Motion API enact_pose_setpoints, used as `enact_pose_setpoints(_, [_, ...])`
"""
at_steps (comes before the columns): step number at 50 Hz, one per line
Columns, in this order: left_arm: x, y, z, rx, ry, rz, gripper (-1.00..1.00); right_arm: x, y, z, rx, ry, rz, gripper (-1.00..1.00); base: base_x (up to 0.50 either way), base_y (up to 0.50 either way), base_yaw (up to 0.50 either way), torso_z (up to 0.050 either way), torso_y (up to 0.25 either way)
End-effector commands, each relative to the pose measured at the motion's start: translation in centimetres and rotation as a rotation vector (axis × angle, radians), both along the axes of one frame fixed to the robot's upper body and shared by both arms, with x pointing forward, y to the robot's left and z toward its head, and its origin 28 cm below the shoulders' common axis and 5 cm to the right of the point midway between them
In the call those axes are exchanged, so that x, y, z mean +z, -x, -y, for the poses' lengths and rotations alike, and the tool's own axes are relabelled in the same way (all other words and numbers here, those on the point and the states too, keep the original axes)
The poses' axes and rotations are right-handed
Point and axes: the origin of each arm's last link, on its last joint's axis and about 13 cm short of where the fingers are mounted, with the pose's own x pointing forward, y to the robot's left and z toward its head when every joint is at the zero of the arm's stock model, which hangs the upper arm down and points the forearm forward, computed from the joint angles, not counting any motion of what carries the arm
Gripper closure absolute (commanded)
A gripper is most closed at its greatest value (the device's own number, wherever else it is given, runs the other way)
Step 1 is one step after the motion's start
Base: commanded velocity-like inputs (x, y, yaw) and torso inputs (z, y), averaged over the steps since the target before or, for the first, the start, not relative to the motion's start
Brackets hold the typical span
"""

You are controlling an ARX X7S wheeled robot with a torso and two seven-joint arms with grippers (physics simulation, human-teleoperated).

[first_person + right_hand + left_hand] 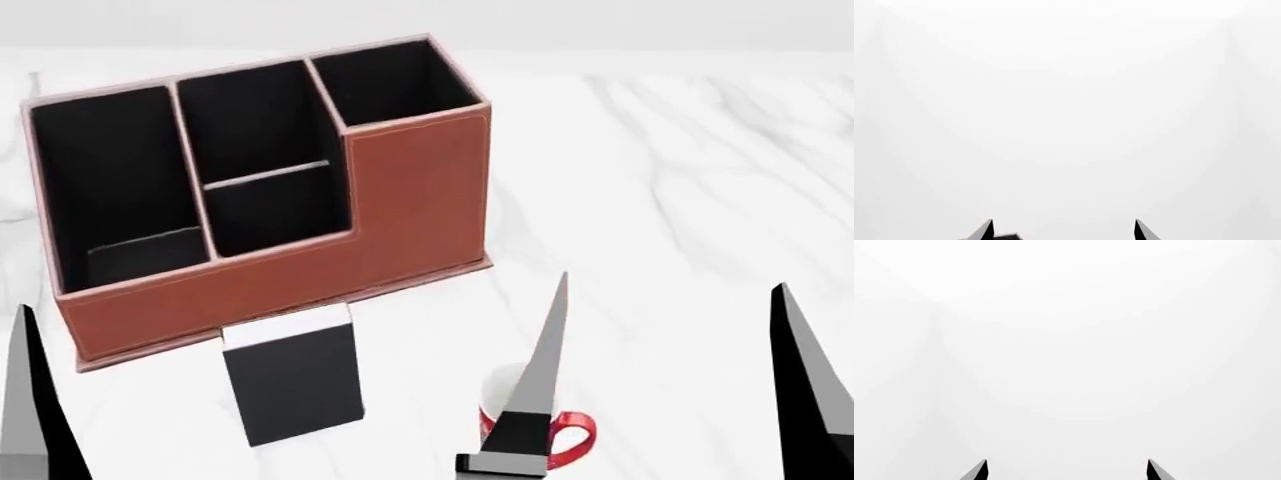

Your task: Pick up the book and place it in the front compartment of the caddy.

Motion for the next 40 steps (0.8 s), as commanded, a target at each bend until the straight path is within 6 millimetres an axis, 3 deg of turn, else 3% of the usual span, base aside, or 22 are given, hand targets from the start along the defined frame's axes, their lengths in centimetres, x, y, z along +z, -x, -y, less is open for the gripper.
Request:
enact_pose_setpoints(1, [0.06, 0.06, -0.02, 0.003, 0.001, 0.007, -1.00, 0.02, 0.07, 0.06, -0.001, 0.003, -0.008, -1.00, 0.50, 0.00, 0.00, 0.000, 0.000])
enact_pose_setpoints(40, [0.06, 0.04, -0.07, 0.011, 0.008, 0.008, -1.00, -0.05, 0.06, 0.23, -0.047, 0.033, -0.009, -1.00, 0.47, 0.00, 0.00, 0.000, 0.001])
